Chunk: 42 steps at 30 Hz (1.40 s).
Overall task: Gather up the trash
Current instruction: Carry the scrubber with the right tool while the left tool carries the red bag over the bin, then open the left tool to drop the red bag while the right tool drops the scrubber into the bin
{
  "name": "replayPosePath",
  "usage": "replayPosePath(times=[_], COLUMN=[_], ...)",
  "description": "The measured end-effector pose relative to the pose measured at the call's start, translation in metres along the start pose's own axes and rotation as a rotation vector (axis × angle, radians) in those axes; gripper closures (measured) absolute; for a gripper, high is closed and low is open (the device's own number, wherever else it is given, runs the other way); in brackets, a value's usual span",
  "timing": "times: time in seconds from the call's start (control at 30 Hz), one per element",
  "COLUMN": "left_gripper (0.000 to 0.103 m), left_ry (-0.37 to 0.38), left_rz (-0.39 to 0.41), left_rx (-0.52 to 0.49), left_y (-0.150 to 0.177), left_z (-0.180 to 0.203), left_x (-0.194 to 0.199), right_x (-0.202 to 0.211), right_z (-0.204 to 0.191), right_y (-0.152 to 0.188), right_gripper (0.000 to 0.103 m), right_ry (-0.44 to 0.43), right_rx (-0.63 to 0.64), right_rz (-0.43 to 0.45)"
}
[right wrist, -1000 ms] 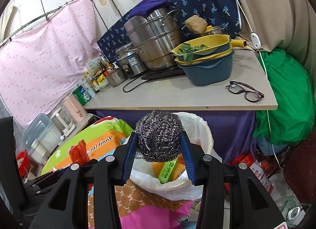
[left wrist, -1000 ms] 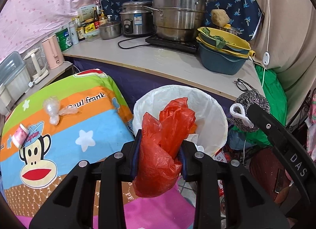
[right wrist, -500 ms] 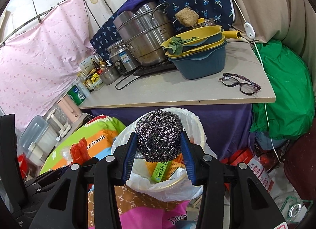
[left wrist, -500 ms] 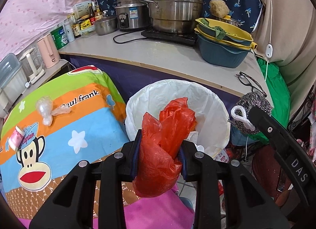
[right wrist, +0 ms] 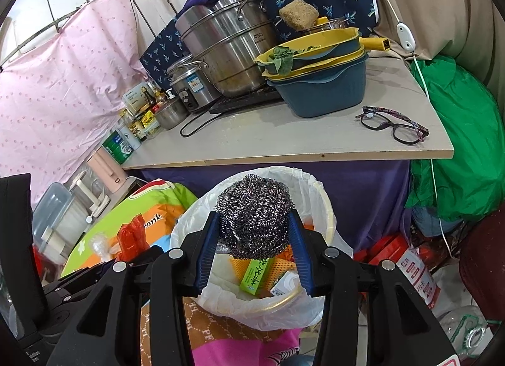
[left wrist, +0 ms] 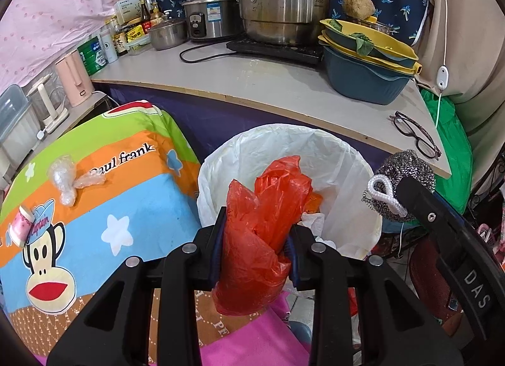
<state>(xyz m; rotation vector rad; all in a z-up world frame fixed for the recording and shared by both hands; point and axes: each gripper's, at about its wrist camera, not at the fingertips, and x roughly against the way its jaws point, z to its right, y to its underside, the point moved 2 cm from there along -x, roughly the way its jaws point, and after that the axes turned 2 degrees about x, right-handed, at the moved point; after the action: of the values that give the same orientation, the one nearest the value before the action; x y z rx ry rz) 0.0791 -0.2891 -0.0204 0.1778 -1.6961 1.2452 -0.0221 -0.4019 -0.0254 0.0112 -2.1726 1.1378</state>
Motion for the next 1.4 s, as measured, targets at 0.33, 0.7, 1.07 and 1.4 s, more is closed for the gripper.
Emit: replayPosePath(times=[0.33, 0.7, 1.07, 1.4], left_gripper=[0.072, 0.070, 0.041, 0.037], left_ry=[-0.011, -0.024, -0.029, -0.035], left_rz=[-0.018, -0.040, -0.045, -0.020], left_rx=[-0.001, 0.001, 0.015, 0.043], left_y=[-0.005, -0.009, -0.013, -0.014], left_z=[0.001, 0.001, -0.004, -0.018], left_x=[-0.021, -0.043, -0.052, -0.036], right_x=[-0.021, -0.043, -0.047, -0.033], right_z=[0.002, 0.006, 0.003, -0.014], right_y=[0.000, -0.003, -0.007, -0.010], right_gripper=[0.060, 0.060, 0.056, 0.056], right_ry=[0.008, 0.024, 0.024, 0.003], right_rx=[-0.004, -0.009, -0.015, 0.002], right_rz=[-0.022, -0.043, -0.028, -0.008])
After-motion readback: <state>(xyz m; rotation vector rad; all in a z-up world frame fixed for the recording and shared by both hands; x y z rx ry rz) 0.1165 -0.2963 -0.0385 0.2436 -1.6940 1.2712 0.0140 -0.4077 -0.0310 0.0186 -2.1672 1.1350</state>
